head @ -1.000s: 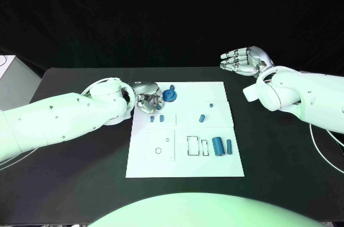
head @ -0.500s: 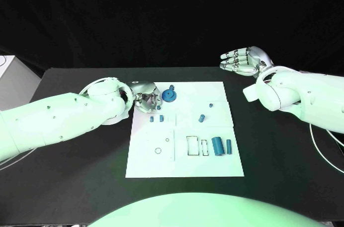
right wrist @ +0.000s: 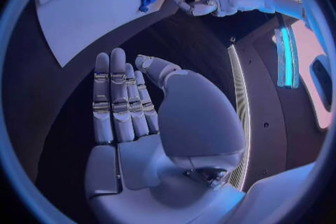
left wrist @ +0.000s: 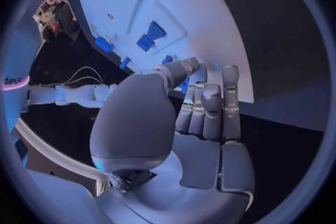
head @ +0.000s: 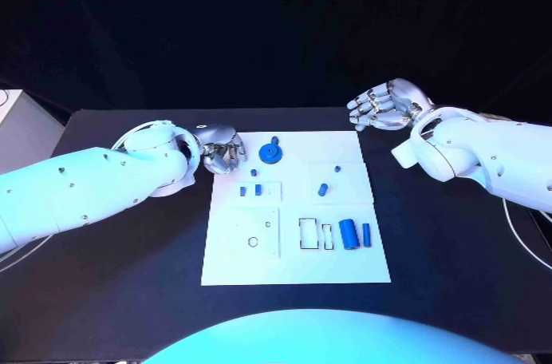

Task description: Assemble the parts on the task board

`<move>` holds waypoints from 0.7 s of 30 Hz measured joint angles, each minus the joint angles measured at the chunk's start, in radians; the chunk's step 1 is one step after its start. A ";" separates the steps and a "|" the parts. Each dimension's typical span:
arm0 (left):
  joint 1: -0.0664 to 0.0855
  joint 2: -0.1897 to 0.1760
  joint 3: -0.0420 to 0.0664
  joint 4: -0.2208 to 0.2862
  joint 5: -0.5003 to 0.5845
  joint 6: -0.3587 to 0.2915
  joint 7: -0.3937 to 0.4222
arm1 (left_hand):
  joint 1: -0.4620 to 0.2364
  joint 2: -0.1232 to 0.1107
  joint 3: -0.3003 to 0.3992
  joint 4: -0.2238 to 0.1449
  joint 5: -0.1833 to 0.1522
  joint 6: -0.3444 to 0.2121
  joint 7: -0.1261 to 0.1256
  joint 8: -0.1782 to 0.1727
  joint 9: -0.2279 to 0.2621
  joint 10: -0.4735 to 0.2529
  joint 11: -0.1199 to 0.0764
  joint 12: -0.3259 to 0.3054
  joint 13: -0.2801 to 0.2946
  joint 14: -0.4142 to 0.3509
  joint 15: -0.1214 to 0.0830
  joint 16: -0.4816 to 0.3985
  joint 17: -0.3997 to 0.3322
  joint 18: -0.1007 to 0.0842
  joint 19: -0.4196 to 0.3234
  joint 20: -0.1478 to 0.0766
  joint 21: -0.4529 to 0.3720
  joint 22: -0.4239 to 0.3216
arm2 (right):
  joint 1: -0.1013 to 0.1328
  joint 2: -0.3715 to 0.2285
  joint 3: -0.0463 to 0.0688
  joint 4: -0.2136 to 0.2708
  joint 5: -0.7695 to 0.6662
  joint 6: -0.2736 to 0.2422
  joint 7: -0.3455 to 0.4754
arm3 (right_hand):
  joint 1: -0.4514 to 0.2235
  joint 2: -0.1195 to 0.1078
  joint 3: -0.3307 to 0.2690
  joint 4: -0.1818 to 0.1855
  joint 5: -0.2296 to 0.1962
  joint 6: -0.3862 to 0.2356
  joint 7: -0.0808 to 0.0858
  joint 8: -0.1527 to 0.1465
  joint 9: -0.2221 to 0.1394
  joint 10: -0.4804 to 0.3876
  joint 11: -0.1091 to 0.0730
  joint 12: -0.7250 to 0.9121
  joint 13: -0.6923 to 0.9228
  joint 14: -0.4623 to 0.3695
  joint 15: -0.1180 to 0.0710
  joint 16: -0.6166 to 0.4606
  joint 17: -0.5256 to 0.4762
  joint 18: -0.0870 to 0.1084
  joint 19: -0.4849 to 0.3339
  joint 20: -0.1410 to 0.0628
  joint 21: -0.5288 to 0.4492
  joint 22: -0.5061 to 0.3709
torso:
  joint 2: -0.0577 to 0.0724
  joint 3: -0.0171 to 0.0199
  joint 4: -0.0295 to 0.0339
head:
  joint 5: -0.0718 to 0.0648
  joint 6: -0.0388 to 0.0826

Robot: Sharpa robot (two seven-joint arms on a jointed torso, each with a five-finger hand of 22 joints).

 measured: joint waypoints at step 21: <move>0.001 -0.138 0.026 0.025 0.978 -0.034 0.351 | -0.069 -0.014 -0.103 0.073 0.000 -0.024 0.040 0.028 -0.006 -0.123 0.059 -0.033 -0.038 -0.195 0.057 -0.201 -0.298 0.000 -0.051 0.053 -0.189 -0.127 | -0.042 -0.046 -0.001 0.180 -0.747 0.092 -0.240 | -0.056 -0.047 -0.017 0.024 -0.012 0.077 -0.039 -0.055 -0.009 0.090 -0.043 -0.042 0.010 0.121 -0.047 0.667 0.552 0.000 0.071 -0.066 0.387 0.292 | -0.001 0.0004 -0.0003 | -0.043 0.011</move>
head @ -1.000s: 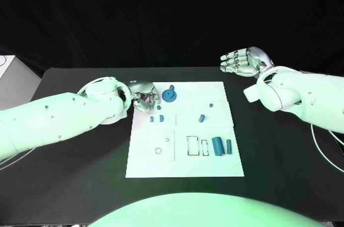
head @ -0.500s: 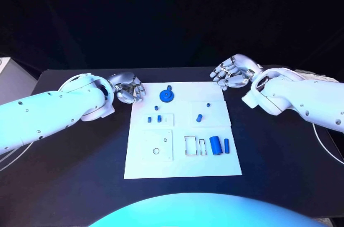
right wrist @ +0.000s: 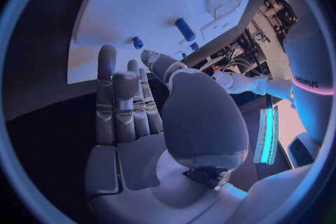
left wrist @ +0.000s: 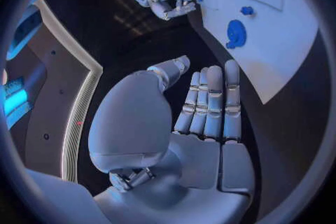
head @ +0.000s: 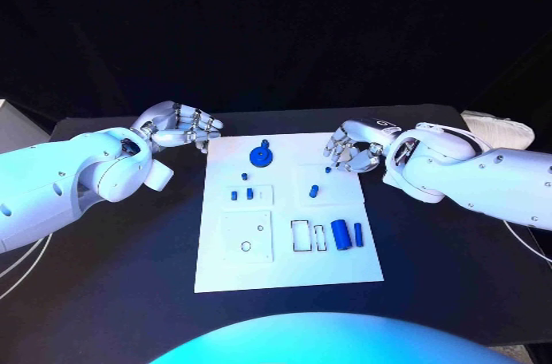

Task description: Assemble the parts on the task board

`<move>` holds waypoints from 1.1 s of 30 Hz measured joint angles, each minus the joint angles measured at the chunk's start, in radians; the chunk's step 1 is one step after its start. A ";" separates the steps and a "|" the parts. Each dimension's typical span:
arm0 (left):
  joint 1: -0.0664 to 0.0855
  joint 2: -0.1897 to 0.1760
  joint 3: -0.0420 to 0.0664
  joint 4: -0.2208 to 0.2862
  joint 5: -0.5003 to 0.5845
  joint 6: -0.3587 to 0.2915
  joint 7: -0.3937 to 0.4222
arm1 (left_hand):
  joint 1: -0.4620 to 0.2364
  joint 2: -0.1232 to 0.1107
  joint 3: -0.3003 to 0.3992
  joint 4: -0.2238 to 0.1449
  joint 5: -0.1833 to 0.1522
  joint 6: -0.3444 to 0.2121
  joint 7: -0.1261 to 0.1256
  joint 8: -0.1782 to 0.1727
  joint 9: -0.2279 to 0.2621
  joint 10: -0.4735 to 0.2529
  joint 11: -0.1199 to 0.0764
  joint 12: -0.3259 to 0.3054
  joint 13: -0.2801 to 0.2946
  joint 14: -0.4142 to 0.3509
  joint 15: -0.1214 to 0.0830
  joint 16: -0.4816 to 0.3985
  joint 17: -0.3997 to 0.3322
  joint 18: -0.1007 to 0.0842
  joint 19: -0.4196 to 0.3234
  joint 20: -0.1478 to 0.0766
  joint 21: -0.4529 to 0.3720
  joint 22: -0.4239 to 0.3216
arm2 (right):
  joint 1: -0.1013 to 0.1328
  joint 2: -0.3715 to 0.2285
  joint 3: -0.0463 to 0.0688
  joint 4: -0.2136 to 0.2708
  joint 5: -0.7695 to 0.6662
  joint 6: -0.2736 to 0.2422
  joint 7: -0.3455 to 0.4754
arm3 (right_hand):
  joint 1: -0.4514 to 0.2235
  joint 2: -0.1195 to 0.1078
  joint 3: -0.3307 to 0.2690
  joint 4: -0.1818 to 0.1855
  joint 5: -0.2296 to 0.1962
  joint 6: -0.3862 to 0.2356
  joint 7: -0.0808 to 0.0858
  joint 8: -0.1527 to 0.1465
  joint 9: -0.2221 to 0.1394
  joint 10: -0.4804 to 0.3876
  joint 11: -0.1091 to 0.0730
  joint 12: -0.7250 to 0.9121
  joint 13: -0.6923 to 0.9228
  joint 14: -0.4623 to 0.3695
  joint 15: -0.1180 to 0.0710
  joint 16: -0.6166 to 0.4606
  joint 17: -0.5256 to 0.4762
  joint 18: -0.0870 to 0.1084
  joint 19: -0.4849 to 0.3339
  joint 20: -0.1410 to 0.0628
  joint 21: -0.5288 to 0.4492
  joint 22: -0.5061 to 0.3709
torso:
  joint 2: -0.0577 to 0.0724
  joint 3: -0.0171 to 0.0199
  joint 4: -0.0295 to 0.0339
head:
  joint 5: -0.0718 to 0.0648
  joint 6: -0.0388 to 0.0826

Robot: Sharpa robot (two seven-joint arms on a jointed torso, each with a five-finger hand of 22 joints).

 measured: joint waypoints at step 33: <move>-0.002 -0.025 0.000 0.032 0.213 0.035 0.107 | 0.006 0.006 -0.010 0.000 0.000 -0.011 0.004 0.004 0.000 0.000 0.000 0.003 -0.005 0.000 0.000 -0.004 -0.004 0.000 0.015 0.000 -0.015 -0.014 | -0.039 0.043 -0.007 0.018 -0.242 0.005 -0.163 | 0.029 -0.004 0.102 0.050 -0.043 0.017 -0.001 0.008 0.042 -0.017 0.002 0.000 0.002 0.000 0.000 0.384 0.370 -0.016 0.119 0.008 0.233 0.272 | 0.001 -0.0013 0.0012 | -0.001 0.015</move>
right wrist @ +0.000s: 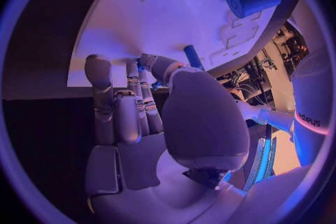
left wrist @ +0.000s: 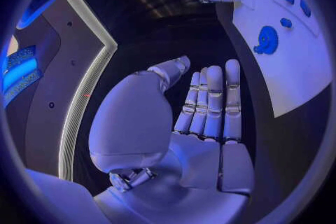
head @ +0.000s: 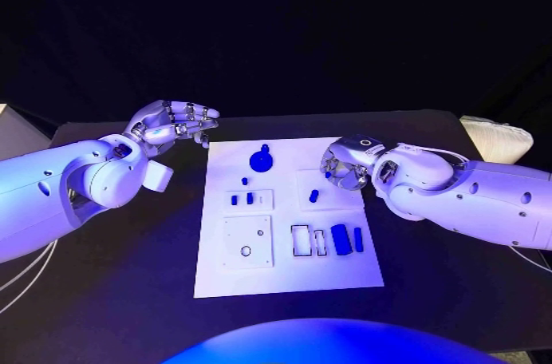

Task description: Assemble the parts on the task board

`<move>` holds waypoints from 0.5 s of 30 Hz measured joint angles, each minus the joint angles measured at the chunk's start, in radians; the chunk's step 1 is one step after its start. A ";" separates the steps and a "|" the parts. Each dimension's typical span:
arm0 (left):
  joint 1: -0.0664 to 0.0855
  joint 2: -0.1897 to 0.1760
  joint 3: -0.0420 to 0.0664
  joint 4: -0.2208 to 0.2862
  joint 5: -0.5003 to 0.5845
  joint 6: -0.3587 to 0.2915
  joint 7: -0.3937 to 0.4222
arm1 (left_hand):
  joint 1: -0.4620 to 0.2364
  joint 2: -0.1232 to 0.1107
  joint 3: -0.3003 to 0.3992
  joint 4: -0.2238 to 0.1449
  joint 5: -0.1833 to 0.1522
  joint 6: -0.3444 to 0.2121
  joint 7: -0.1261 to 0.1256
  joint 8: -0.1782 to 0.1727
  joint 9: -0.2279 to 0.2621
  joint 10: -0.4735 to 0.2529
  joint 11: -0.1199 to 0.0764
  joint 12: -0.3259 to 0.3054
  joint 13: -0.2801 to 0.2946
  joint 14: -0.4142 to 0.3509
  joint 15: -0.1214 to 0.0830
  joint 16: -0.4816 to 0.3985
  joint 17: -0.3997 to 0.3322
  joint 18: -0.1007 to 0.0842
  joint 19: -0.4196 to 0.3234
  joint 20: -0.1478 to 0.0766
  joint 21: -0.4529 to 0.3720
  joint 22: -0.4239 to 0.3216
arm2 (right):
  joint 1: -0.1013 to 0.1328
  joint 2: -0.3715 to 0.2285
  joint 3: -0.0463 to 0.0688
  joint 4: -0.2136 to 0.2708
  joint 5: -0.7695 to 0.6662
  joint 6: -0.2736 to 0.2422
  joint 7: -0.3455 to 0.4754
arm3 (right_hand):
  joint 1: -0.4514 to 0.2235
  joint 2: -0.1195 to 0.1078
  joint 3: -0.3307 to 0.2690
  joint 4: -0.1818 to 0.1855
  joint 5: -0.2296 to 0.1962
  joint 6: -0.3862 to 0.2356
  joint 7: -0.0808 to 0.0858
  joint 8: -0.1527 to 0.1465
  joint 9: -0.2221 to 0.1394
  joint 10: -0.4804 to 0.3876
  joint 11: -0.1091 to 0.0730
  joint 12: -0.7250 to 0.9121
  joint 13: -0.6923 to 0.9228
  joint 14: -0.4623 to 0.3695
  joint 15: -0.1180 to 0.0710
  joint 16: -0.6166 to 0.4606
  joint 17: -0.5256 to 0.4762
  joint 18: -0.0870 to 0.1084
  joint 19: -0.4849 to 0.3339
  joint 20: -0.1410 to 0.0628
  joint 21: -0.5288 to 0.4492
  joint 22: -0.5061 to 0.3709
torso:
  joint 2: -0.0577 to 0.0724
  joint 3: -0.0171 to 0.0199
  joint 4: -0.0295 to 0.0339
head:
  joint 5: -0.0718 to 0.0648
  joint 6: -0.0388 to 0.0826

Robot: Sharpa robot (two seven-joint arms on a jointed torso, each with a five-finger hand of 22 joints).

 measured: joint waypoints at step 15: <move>0.000 -0.001 0.000 0.006 0.003 0.000 -0.003 | 0.000 0.000 -0.003 0.002 0.000 0.000 0.000 0.000 0.000 0.000 0.000 0.000 -0.001 0.000 0.000 0.000 0.000 0.000 0.000 0.000 0.000 -0.001 | -0.010 0.024 0.003 -0.015 -0.001 -0.027 -0.030 | 0.003 0.005 0.022 0.005 -0.004 0.025 -0.008 0.016 0.015 0.019 -0.006 0.002 0.002 0.000 0.000 0.015 0.012 0.000 0.017 0.000 0.058 0.074 | 0.001 0.0000 0.0001 | -0.003 -0.007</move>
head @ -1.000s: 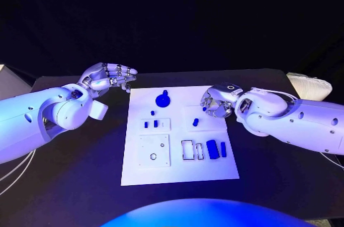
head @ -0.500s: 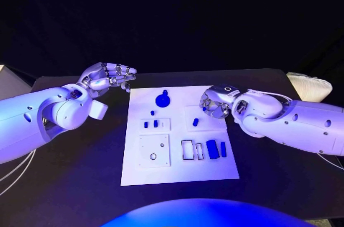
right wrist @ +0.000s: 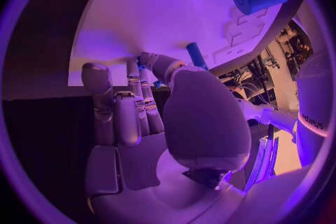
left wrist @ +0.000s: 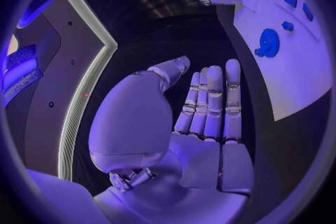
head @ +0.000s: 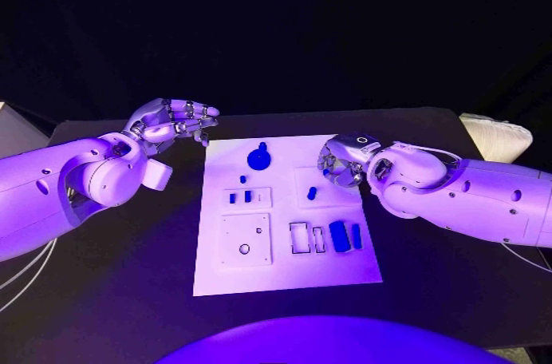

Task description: Assemble the parts on the task board

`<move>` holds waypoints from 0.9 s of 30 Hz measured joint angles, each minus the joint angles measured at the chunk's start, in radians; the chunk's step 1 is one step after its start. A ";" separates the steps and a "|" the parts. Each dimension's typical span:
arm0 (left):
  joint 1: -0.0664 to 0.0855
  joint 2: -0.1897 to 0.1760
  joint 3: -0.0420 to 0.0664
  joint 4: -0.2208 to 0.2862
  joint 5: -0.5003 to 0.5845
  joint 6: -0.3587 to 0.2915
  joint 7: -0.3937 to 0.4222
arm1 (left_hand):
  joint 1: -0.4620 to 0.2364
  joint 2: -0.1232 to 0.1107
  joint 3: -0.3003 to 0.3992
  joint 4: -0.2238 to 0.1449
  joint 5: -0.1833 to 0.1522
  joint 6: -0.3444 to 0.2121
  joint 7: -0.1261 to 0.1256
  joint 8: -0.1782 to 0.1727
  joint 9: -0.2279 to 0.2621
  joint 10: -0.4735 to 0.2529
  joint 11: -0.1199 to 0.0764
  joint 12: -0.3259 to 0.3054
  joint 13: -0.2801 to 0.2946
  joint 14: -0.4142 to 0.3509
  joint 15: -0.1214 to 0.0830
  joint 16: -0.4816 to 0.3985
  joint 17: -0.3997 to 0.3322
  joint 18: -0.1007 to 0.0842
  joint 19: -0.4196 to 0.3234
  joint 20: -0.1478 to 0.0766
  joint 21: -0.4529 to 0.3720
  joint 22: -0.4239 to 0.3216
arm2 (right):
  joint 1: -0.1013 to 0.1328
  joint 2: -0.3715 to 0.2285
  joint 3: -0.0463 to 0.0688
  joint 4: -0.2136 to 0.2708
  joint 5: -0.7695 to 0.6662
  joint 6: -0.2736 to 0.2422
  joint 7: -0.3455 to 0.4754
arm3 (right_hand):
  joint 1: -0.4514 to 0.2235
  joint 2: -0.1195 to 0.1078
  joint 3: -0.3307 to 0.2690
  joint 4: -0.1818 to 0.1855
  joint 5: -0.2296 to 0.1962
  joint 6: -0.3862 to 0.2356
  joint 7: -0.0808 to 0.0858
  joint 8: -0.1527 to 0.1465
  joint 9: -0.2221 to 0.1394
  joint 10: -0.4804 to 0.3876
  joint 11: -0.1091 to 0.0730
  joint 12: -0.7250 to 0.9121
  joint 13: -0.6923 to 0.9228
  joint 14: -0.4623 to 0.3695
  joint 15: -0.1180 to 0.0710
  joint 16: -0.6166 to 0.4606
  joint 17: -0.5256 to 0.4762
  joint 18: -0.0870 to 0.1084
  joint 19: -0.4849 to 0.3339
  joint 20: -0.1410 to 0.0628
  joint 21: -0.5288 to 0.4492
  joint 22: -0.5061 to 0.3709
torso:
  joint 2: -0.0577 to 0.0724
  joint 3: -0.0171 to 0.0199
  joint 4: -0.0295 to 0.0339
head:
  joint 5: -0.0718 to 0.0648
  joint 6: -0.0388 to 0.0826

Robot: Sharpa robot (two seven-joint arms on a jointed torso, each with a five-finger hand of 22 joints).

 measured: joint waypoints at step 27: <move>0.000 -0.001 0.000 -0.001 0.001 0.000 -0.006 | 0.005 0.005 -0.005 -0.005 0.000 0.000 0.000 0.000 0.000 -0.007 0.000 0.000 -0.003 0.000 0.000 0.000 -0.001 0.000 0.010 -0.003 -0.004 -0.004 | -0.011 -0.006 -0.003 0.029 -0.014 -0.036 -0.063 | -0.001 0.035 0.060 -0.040 -0.010 0.028 -0.017 0.043 0.049 0.041 -0.005 -0.011 0.005 0.005 -0.012 0.035 0.035 -0.015 0.016 -0.016 0.090 0.114 | -0.002 0.0000 -0.0001 | 0.001 -0.001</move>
